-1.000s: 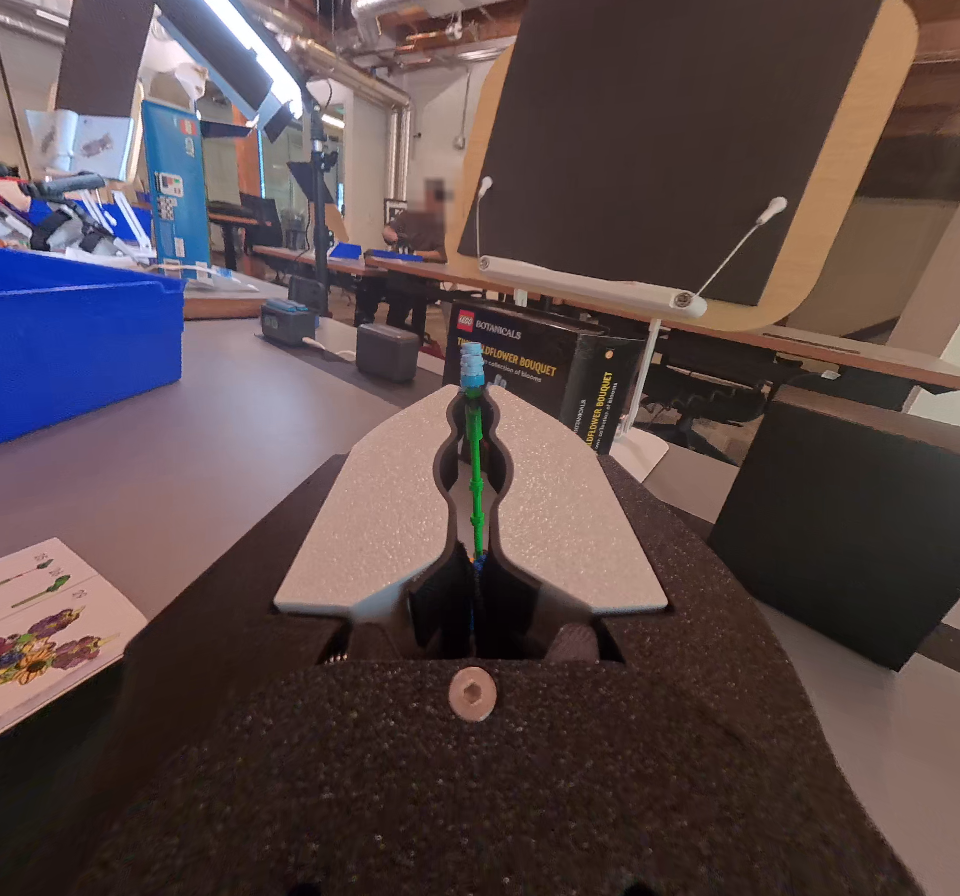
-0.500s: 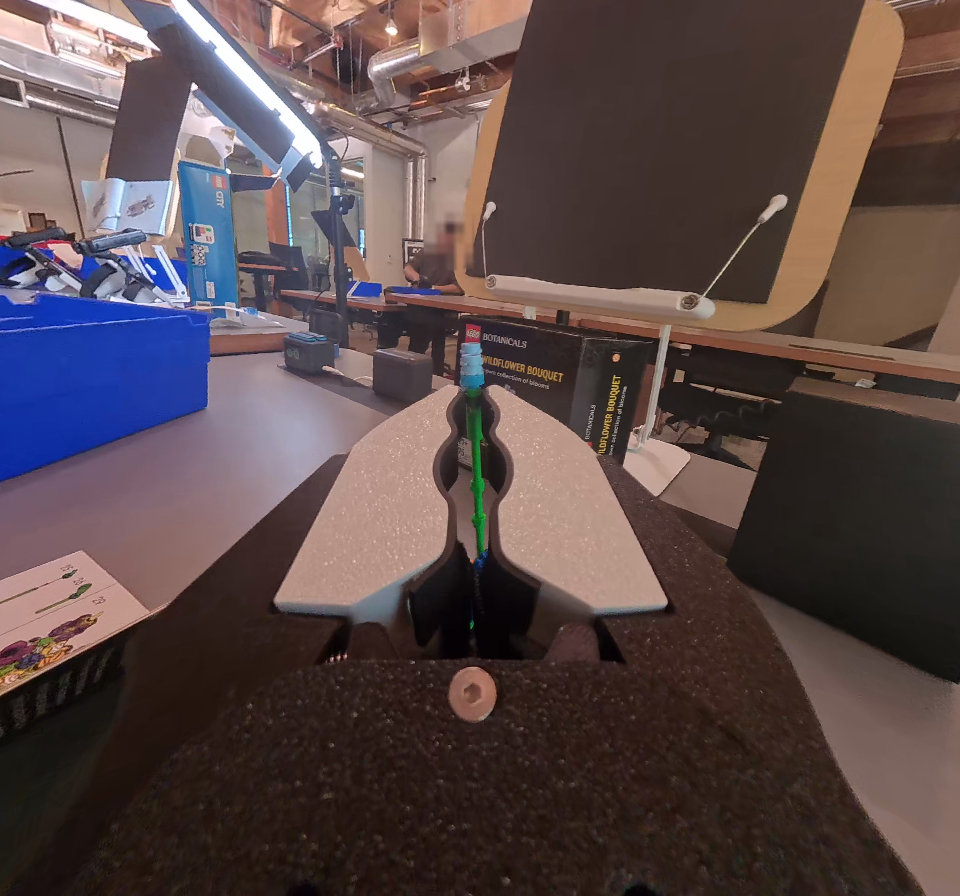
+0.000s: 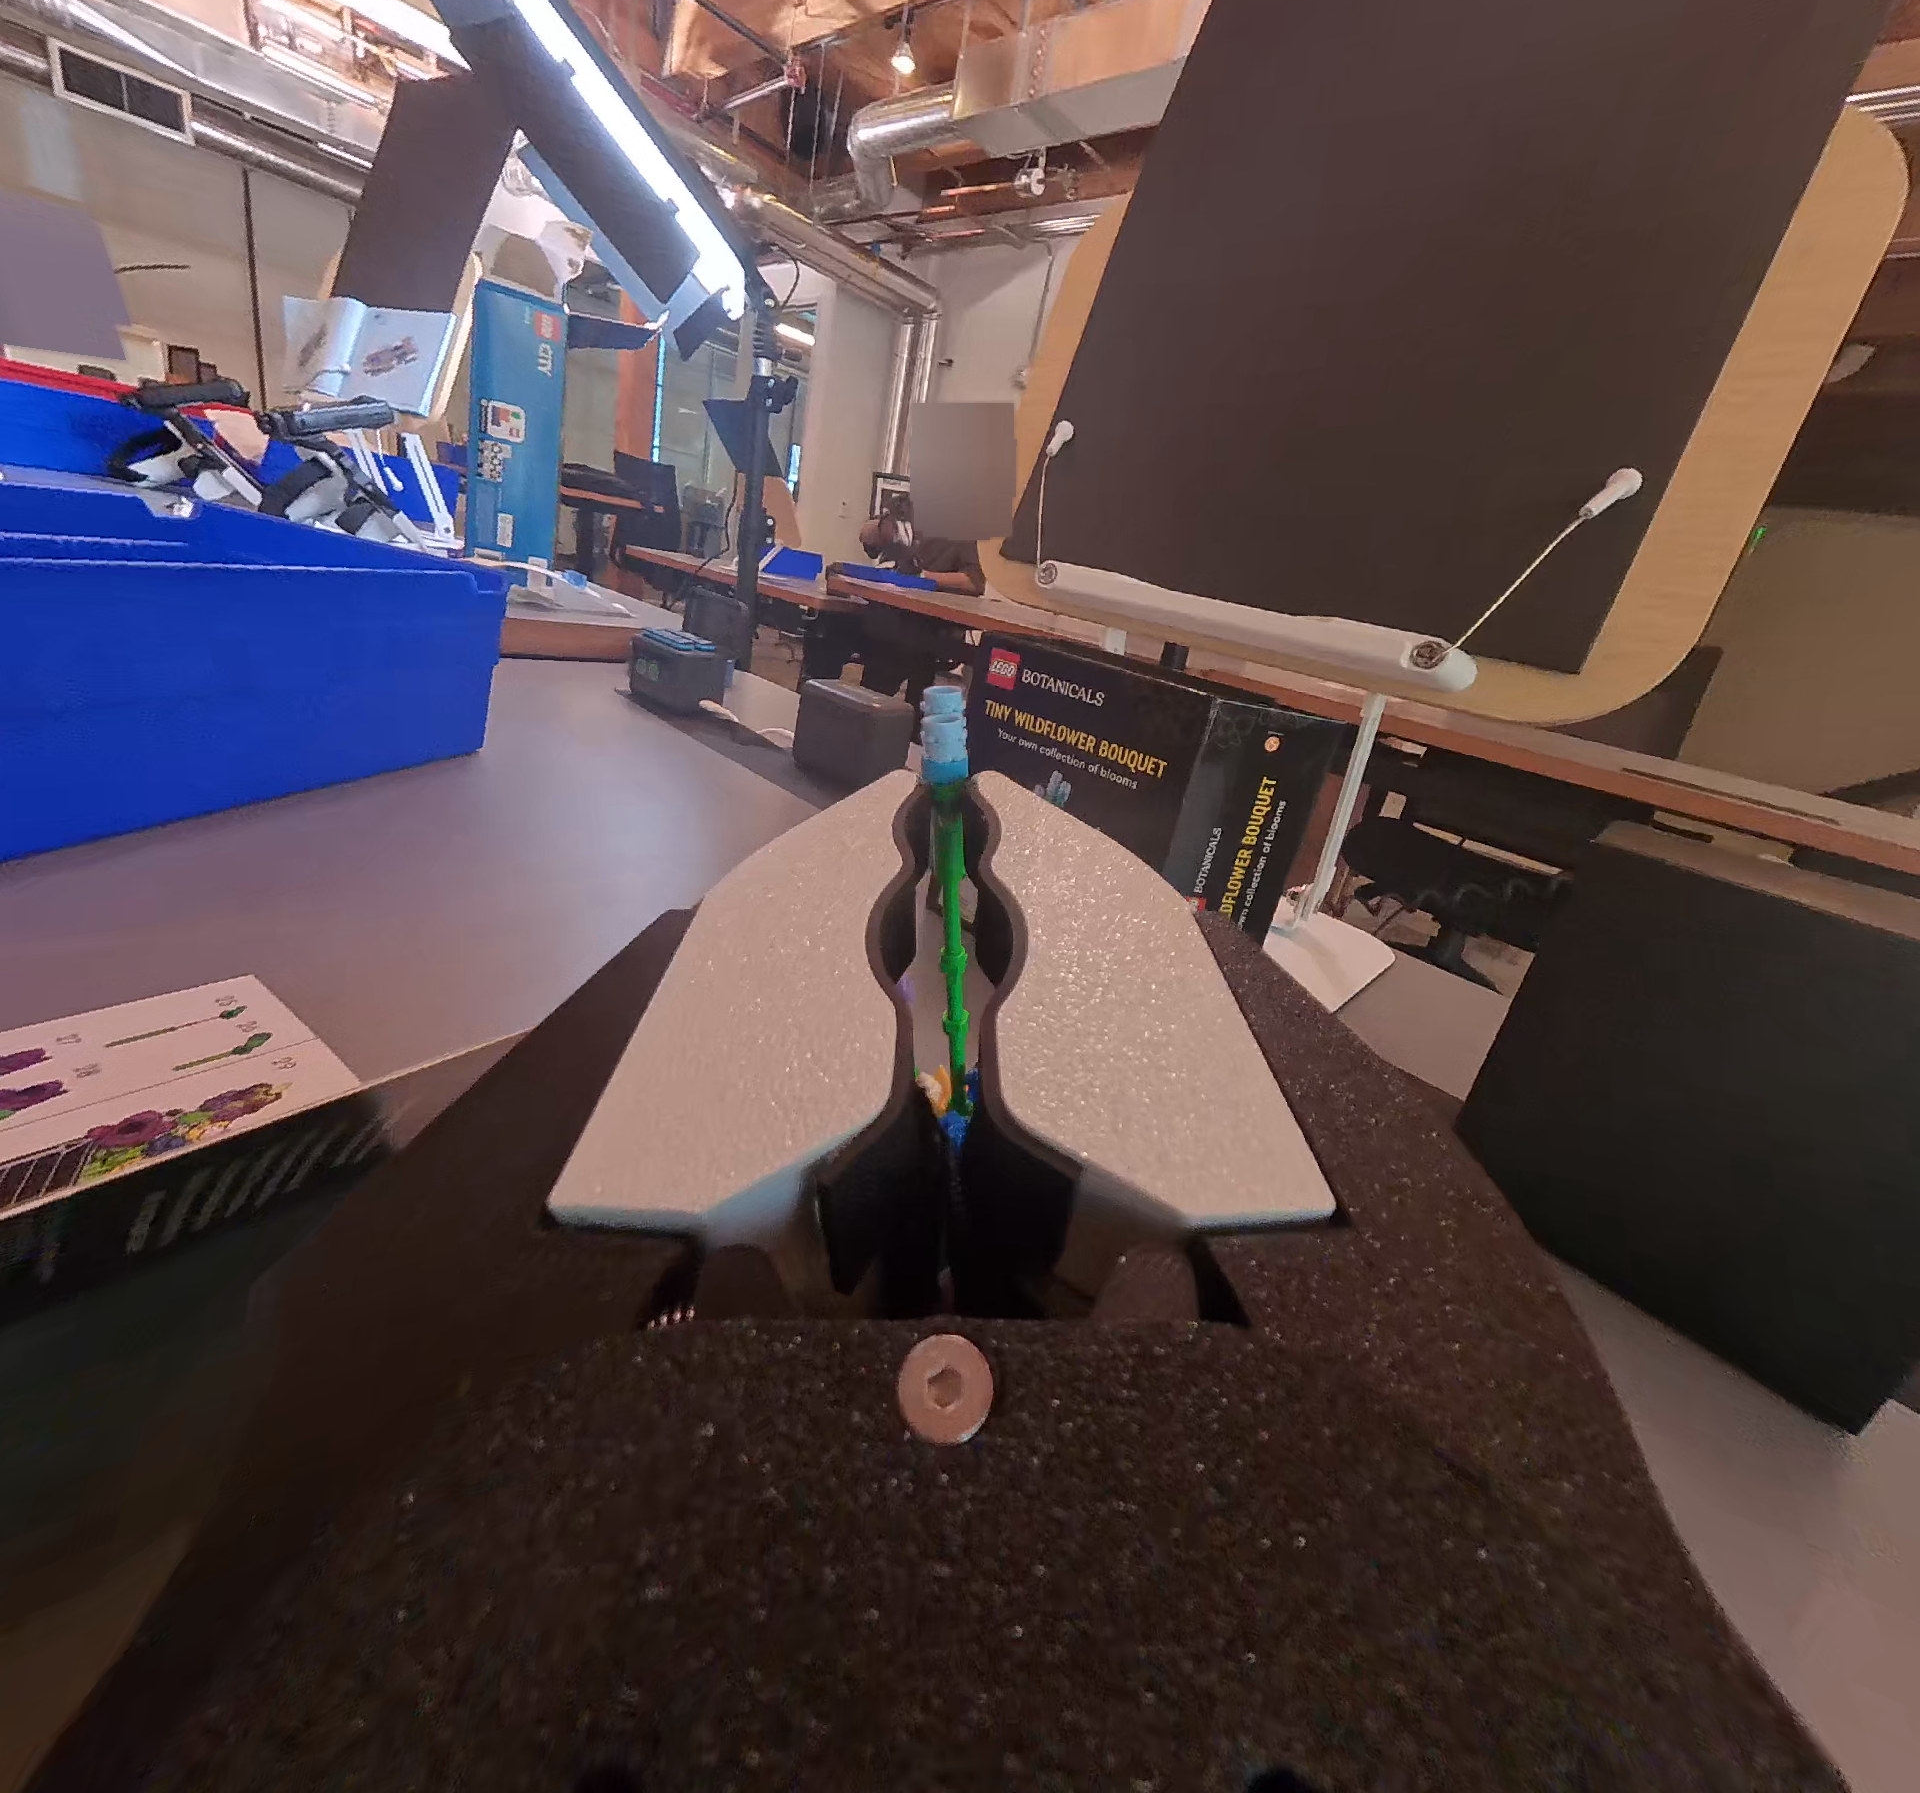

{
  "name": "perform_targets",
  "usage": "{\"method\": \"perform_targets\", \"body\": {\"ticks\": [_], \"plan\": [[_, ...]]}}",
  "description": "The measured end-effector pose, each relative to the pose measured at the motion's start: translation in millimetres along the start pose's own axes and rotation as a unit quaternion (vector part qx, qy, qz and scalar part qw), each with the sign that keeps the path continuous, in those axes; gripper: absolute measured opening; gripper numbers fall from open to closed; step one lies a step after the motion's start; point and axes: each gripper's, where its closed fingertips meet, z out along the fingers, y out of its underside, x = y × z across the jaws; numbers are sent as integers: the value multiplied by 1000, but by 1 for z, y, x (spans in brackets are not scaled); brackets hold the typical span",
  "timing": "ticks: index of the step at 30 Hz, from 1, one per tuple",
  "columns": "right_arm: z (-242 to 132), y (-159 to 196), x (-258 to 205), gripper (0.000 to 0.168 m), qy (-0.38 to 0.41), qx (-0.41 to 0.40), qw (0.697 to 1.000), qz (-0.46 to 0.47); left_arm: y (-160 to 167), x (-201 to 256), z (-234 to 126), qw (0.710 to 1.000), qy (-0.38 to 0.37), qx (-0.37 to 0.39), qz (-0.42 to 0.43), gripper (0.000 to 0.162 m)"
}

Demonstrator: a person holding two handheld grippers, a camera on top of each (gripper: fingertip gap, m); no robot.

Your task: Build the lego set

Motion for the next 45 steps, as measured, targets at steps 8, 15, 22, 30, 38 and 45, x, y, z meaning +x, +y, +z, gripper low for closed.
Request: {"method": "perform_targets", "body": {"ticks": [8,15,22,30,38,45], "plan": [[-14,5,-4,6,-13,-49,997,-64,0,0,0,1000,0,0,-1,80],[-17,13,-14,6,-23,-102,977,-185,0,0,0,1000,1,1,-3,80],[-10,17,14,6,38,-122,991,-48,-1,0,-1,1000,1,3,-3,79],[-20,31,19,3,59,-166,983,49,-1,0,-1,1000,1,4,-5,79],[-6,43,32,3,43,-258,961,91,-1,0,-1,1000,1,2,-3,78],[-15,18,12,21,-65,-186,975,106,-1,0,-1,1000,1,2,-3,78]]}}
